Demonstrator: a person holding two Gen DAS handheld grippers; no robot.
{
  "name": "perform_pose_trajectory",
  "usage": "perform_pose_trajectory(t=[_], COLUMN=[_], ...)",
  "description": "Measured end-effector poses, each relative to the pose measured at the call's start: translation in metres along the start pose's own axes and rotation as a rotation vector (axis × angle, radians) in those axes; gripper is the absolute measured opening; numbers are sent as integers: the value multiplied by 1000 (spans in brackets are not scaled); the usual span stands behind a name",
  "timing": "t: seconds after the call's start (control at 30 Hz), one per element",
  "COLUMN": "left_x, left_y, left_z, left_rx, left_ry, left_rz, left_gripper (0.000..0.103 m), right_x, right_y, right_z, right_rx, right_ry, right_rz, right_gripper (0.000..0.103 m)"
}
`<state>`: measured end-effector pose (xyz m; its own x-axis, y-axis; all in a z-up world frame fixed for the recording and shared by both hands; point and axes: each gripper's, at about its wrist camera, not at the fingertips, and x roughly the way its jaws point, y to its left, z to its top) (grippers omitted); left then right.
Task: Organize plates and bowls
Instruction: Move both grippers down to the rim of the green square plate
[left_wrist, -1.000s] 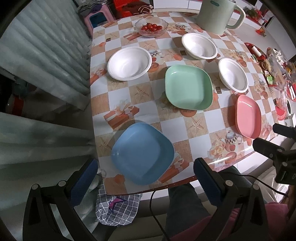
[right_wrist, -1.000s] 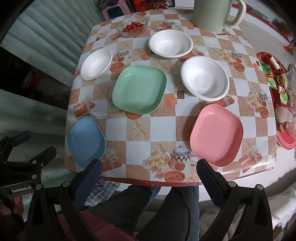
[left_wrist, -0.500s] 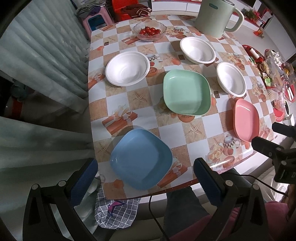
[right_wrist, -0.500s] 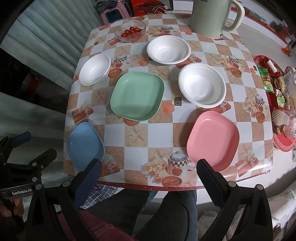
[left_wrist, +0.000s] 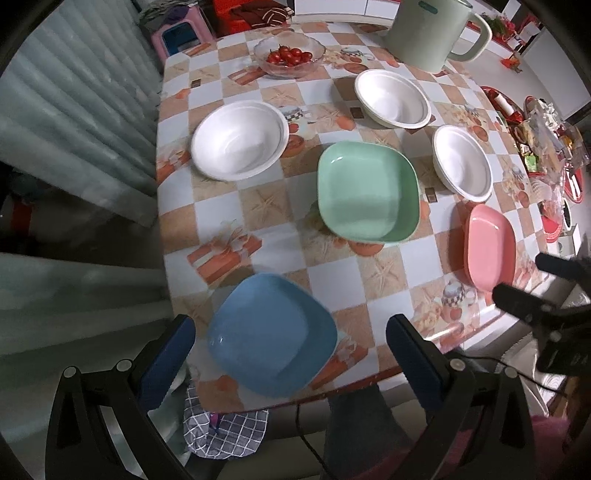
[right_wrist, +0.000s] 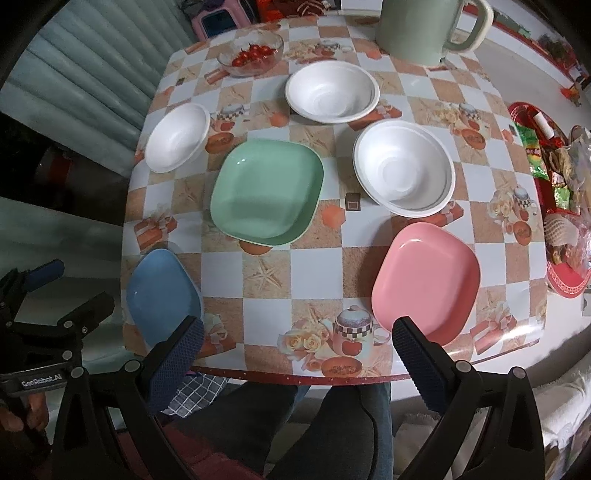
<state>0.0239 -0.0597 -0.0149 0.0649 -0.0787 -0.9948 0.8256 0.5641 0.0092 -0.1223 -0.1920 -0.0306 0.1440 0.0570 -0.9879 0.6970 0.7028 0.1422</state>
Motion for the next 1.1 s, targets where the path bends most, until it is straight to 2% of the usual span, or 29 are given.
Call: perform_pose_trajectory(t=[0.2,0.37,0.47,0.67,0.97,1.1], left_x=[37,72,88,126,157,167], left_y=[-11,-16,-15,-21,-23,-26], left_z=[37,60,69,76,93,98], left_rx=[-9,-32,-59,-80,-79,-58], left_ry=[26,32,3,39,42,50], left_rz=[-4,23,27,4,-25,-19], left_gripper=[103,103,103,103,100,99], right_x=[38,70,87,119,148,153], right_y=[-10,-28,-37,-41,-48,-44], right_z=[24,50,64,86,105,112], right_rx=[57,191,238,247,256,221], right_ry=[40,55,55,66,74,74], right_rz=[35,110,154,190,182,133], right_gripper=[102,102,102,102,102,102])
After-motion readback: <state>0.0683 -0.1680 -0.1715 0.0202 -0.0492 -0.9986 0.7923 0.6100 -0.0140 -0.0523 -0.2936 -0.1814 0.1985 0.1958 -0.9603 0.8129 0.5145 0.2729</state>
